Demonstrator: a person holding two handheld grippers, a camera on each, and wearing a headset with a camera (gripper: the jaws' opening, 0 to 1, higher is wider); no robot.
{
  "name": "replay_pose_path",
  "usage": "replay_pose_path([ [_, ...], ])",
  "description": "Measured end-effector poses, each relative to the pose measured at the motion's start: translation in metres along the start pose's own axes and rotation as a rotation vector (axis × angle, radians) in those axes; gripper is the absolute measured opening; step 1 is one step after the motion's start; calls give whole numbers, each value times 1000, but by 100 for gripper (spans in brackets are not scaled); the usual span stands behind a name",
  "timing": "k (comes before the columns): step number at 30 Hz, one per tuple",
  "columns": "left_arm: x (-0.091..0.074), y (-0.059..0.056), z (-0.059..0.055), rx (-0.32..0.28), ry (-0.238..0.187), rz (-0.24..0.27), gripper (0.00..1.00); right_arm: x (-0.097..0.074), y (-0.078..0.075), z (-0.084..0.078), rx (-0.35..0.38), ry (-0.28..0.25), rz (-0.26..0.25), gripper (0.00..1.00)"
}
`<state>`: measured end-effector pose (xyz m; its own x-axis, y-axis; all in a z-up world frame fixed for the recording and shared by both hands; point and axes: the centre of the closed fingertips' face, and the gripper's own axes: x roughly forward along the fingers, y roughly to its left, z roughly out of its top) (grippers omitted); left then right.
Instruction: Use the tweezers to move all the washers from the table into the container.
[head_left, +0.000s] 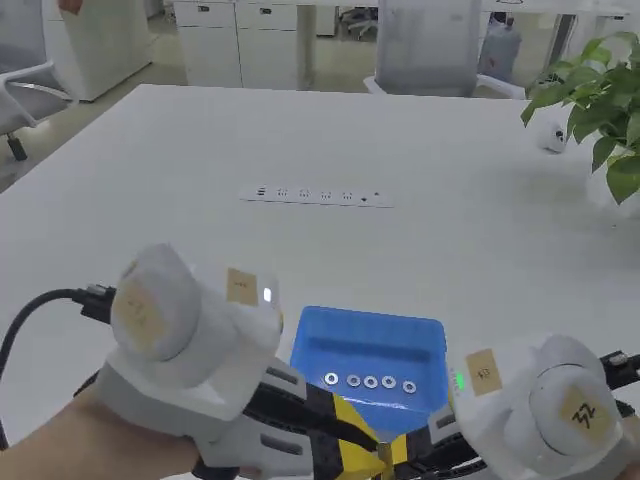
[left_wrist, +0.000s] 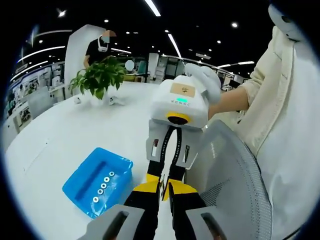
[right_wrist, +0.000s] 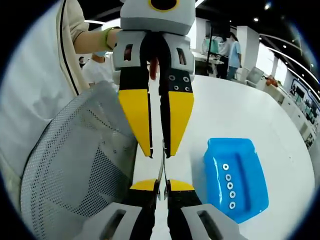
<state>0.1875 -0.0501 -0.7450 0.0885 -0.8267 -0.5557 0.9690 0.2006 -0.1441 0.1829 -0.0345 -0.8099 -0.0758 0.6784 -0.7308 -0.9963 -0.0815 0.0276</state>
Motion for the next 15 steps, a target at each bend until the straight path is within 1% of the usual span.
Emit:
replay_pose_path([
  [2,3,-1,1,9,4,2,4,0,0,0,-3,3,-1,4],
  [6,4,-1,8,5,-19,0,3,0,-1,-3,-14,22,-2,4],
  [8,5,1,7,24,-4,10,0,1,-1,-5,-18,28,-4,4],
  [9,5,2,5,40,9,15,0,2,0,-5,-16,26,-1,4],
  [11,5,3,4,50,18,18,0,2,0,-6,-12,30,-1,4],
  [13,6,2,0,65,35,9,0,3,-1,-9,-18,44,-4,4],
  [15,7,2,-7,83,62,7,0,5,-1,-14,-25,65,-10,4],
])
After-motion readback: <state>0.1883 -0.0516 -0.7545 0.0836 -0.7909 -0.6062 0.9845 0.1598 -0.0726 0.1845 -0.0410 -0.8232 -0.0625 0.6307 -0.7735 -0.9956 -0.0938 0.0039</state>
